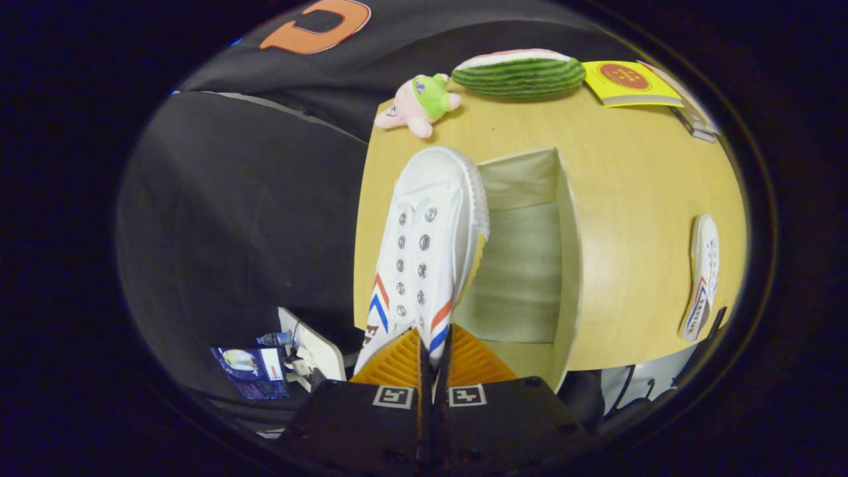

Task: Open the storage box then place both shoes into the box .Put the left shoe in first, then the right shoe, with the right side of both shoes facing outward in a uniform manner.

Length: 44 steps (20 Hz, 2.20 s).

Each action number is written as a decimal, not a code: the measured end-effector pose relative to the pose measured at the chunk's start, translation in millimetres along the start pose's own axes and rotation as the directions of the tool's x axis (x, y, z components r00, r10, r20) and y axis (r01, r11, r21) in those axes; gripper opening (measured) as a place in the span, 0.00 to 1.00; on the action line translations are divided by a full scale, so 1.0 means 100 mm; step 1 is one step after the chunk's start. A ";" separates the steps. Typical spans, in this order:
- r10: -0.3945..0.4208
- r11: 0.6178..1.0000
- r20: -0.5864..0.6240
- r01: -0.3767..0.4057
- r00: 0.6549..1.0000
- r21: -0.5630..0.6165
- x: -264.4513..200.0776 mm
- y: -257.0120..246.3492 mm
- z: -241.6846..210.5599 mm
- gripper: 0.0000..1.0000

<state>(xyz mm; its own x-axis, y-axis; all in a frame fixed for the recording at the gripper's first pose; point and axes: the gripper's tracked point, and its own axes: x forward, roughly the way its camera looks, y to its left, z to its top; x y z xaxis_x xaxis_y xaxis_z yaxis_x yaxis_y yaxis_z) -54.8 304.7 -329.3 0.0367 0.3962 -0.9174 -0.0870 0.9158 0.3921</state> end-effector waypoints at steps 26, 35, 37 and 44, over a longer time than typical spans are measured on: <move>-0.174 0.947 0.516 0.286 0.839 -0.145 -1.83 -1.04 0.37 0.76; -0.417 0.887 0.446 0.461 0.792 0.010 -2.51 -3.32 0.08 0.77; -0.407 0.899 0.364 0.438 0.838 -0.002 -2.29 -3.63 -0.01 0.77; -0.336 0.939 0.158 0.343 0.928 -0.022 -1.52 -4.43 -0.04 0.77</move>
<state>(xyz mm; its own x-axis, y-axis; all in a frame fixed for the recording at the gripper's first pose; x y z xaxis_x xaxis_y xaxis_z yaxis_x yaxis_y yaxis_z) -26.1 -161.9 -364.4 0.2209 0.0705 -0.9727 -0.0907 0.9945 0.0515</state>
